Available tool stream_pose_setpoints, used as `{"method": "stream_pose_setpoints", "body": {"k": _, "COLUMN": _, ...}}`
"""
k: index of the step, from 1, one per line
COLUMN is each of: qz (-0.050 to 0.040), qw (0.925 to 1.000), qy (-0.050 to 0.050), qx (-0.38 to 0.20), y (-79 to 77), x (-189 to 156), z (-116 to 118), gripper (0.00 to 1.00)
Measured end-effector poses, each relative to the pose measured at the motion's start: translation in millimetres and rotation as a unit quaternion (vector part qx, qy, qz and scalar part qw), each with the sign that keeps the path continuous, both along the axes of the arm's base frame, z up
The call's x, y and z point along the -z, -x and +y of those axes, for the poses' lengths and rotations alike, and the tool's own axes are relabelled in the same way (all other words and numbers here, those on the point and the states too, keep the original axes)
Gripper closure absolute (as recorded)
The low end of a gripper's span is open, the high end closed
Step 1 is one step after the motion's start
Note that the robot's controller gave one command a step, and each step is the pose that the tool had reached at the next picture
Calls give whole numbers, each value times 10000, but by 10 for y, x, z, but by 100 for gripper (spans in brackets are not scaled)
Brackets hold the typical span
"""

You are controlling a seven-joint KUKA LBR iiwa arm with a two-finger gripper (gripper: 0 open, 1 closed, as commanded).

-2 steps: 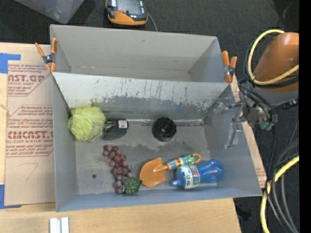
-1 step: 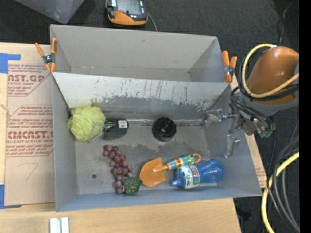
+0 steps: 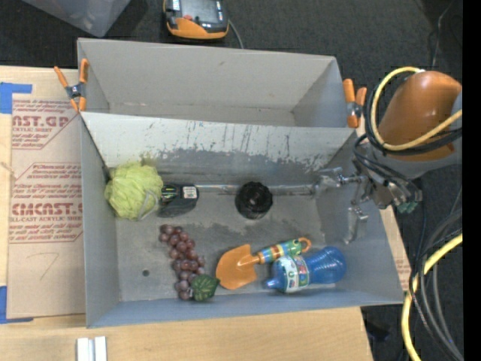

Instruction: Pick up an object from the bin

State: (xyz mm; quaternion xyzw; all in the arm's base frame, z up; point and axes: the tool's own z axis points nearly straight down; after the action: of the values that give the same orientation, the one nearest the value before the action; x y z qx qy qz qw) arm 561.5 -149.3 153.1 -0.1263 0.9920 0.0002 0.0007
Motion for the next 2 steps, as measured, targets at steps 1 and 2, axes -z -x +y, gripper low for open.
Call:
{"method": "stream_pose_setpoints", "body": {"k": 1, "qz": -13, "qw": 9946, "qy": 3, "qx": 1038, "y": 97, "x": 404, "z": 147, "gripper": 0}}
{"method": "stream_pose_setpoints", "body": {"k": 2, "qz": -44, "qw": 9996, "qy": 2, "qx": 296, "y": -26, "x": 466, "z": 167, "gripper": 0}}
